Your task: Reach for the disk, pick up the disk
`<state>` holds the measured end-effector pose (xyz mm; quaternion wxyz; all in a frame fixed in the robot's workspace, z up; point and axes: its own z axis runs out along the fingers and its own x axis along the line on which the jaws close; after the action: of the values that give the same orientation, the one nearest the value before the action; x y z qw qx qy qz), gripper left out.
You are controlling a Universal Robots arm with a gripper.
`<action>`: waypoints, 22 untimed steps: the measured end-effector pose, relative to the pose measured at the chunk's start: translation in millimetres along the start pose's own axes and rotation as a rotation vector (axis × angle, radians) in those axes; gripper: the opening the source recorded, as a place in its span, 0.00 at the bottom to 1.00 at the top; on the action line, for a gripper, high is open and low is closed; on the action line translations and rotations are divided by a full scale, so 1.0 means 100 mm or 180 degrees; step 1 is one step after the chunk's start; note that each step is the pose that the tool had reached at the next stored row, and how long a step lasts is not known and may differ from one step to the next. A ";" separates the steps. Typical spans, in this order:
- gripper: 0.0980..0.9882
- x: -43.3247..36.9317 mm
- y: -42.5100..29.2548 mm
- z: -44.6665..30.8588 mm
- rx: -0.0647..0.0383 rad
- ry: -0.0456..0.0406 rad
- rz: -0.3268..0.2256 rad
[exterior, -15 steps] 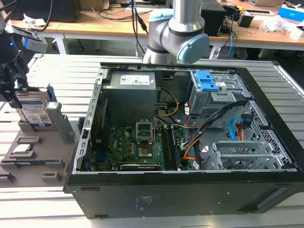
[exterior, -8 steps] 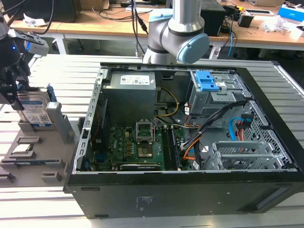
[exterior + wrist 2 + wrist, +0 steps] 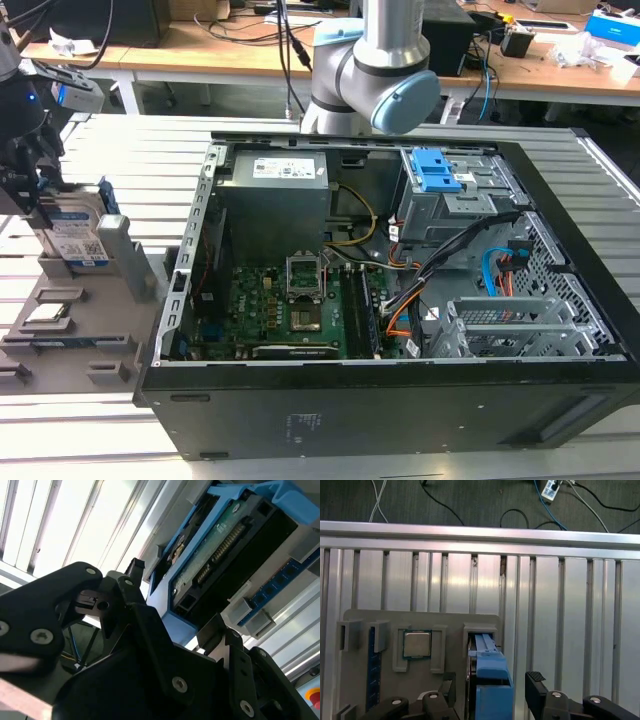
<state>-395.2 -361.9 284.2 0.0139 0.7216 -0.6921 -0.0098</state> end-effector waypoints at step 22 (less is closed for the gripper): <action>0.30 0.000 0.002 0.000 0.0000 0.0000 -0.0001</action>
<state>-395.3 -361.9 284.2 0.0139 0.7217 -0.6920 -0.0098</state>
